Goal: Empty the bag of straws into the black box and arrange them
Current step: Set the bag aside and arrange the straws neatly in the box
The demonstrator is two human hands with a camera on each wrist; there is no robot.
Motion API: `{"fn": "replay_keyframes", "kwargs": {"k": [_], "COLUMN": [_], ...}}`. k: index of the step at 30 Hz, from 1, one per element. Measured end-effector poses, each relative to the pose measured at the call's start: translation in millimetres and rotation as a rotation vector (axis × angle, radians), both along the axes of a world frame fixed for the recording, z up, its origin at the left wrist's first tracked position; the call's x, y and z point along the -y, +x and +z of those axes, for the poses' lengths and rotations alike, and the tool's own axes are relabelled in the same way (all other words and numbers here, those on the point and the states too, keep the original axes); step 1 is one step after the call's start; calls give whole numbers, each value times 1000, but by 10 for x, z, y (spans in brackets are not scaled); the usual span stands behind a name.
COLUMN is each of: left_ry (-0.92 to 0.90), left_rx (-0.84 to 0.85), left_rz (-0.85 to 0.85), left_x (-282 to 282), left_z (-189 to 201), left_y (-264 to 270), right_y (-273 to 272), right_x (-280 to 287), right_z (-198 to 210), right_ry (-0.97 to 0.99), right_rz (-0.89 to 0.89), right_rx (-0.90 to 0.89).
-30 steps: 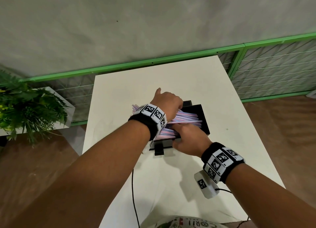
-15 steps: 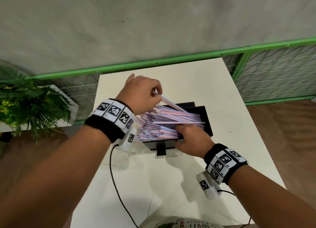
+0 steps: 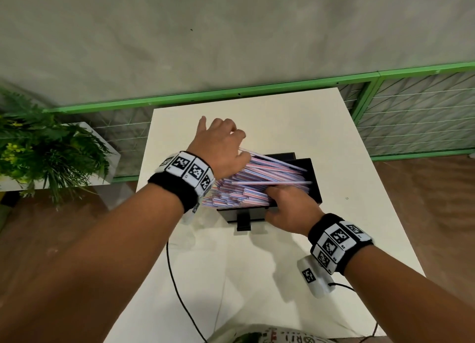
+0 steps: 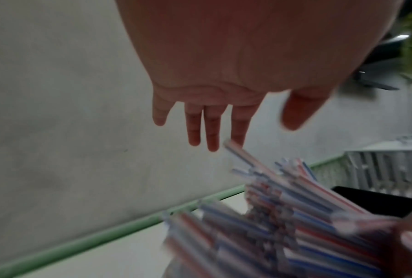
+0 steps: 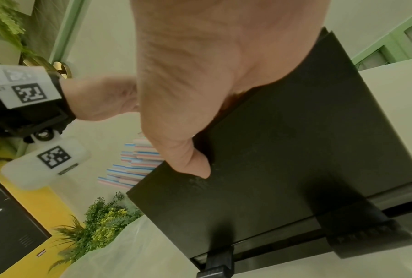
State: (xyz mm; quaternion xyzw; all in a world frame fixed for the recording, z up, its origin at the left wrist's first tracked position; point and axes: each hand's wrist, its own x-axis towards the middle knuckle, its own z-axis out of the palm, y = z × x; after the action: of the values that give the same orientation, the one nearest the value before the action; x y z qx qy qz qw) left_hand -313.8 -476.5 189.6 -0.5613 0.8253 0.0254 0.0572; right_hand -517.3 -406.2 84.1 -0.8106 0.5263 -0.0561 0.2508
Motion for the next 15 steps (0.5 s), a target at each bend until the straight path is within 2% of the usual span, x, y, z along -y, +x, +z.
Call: {"fn": "replay_keyframes", "kwargs": {"k": [2, 6, 10, 15], "left_ry": [27, 212, 355, 304], "left_rx": [59, 318, 395, 441], "left_rz": [-99, -358, -281, -266], "left_x": [15, 17, 14, -96], "left_z": [44, -98, -360, -497], "left_y": [-174, -589, -695, -450], "right_y": [13, 27, 4, 9], "right_x": [0, 36, 5, 13], "right_z": [25, 89, 63, 61], "right_ry": [2, 33, 39, 59], "right_rz": [7, 76, 123, 65], "right_rx": [-4, -6, -84, -86]}}
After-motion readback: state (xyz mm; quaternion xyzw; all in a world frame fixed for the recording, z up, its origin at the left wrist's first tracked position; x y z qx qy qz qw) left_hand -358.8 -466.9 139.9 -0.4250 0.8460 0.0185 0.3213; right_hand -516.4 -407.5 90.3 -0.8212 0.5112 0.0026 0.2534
